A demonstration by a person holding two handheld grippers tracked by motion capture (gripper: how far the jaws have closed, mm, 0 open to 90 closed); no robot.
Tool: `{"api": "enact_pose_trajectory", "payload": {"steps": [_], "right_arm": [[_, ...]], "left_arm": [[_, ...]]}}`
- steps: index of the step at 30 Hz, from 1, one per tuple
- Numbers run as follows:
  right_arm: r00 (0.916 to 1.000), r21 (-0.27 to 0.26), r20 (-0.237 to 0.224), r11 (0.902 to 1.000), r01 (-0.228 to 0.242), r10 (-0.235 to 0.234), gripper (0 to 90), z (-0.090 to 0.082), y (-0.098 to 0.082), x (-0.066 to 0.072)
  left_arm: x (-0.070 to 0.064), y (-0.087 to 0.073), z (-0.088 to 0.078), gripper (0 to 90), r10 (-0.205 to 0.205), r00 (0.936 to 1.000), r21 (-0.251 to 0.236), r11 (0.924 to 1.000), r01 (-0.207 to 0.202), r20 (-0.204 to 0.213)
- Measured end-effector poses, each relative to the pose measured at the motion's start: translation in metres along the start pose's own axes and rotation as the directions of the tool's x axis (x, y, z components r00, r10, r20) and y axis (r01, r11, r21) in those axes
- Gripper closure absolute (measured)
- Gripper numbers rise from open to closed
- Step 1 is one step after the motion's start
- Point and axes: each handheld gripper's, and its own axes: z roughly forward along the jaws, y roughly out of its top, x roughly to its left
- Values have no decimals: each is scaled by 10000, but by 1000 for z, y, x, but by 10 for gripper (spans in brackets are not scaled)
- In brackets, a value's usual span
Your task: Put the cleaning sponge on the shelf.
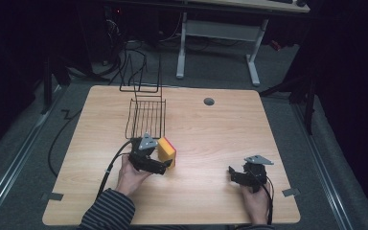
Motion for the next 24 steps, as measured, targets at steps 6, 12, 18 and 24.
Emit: {"api": "enact_pose_trajectory", "payload": {"steps": [6, 12, 18, 24], "right_arm": [[10000, 1, -3, 10000, -6, 6, 195, 0, 0, 0], [10000, 2, -2, 10000, -3, 3, 195, 0, 0, 0], [10000, 0, -6, 10000, 0, 0, 195, 0, 0, 0], [10000, 1, -8, 10000, 0, 0, 195, 0, 0, 0]], "left_arm": [[0, 0, 7, 0, -7, 10000, 105, 9999, 7, 24], [0, 0, 14, 0, 22, 10000, 219, 9998, -22, -36], [1, 0, 20, 0, -11, 10000, 276, 9996, 11, -20], [2, -2, 26, 5, -97, 9999, 467, 9989, 99, -57]]}}
